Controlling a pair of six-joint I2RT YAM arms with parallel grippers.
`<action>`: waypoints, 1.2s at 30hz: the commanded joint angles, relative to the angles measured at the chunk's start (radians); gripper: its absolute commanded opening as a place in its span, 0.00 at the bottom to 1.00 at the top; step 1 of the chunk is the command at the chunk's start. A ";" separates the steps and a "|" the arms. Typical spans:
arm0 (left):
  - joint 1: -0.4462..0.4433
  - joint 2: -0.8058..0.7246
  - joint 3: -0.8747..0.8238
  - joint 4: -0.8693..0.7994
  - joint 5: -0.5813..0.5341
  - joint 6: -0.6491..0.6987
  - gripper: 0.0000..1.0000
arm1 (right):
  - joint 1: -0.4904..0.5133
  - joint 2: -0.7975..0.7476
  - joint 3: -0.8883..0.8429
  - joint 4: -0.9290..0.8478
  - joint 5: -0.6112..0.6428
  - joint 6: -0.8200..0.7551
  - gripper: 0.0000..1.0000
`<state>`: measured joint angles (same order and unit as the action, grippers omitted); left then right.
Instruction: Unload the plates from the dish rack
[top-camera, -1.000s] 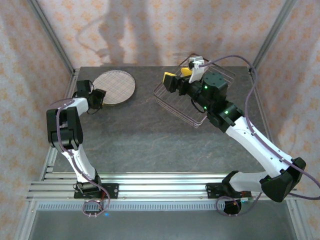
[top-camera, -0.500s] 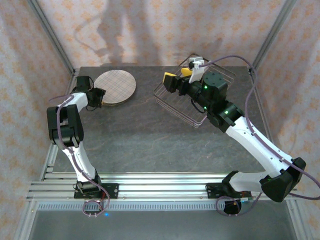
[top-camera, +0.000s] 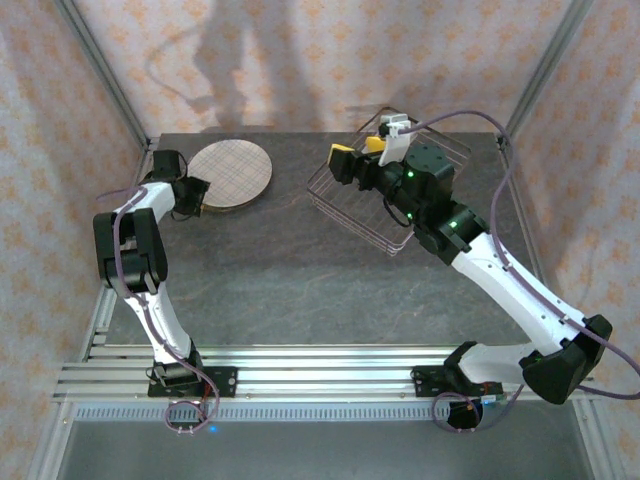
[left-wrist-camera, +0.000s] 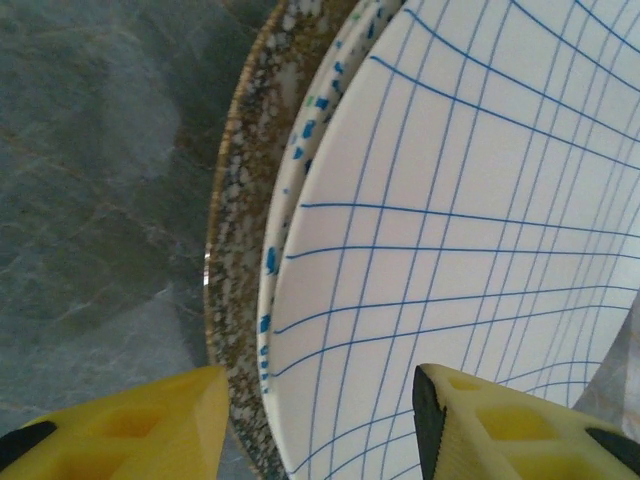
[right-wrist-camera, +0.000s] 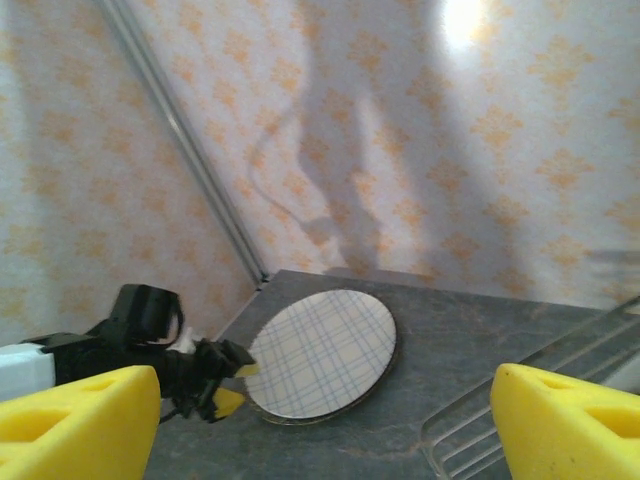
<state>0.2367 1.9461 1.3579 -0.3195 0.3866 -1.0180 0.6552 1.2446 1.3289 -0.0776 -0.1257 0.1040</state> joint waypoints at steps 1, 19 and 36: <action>0.002 -0.110 0.012 -0.072 -0.079 0.024 0.54 | 0.006 0.025 0.102 -0.130 0.165 0.000 0.85; -0.342 -0.515 0.112 -0.104 -0.218 0.154 0.69 | -0.267 0.534 0.801 -0.926 0.473 0.340 0.78; -0.713 -0.875 -0.129 0.125 -0.126 0.430 0.66 | -0.415 0.909 1.126 -1.038 0.237 0.394 0.70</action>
<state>-0.4503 1.1152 1.2583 -0.2657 0.2798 -0.6693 0.2455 2.1223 2.4134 -1.0779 0.1520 0.4736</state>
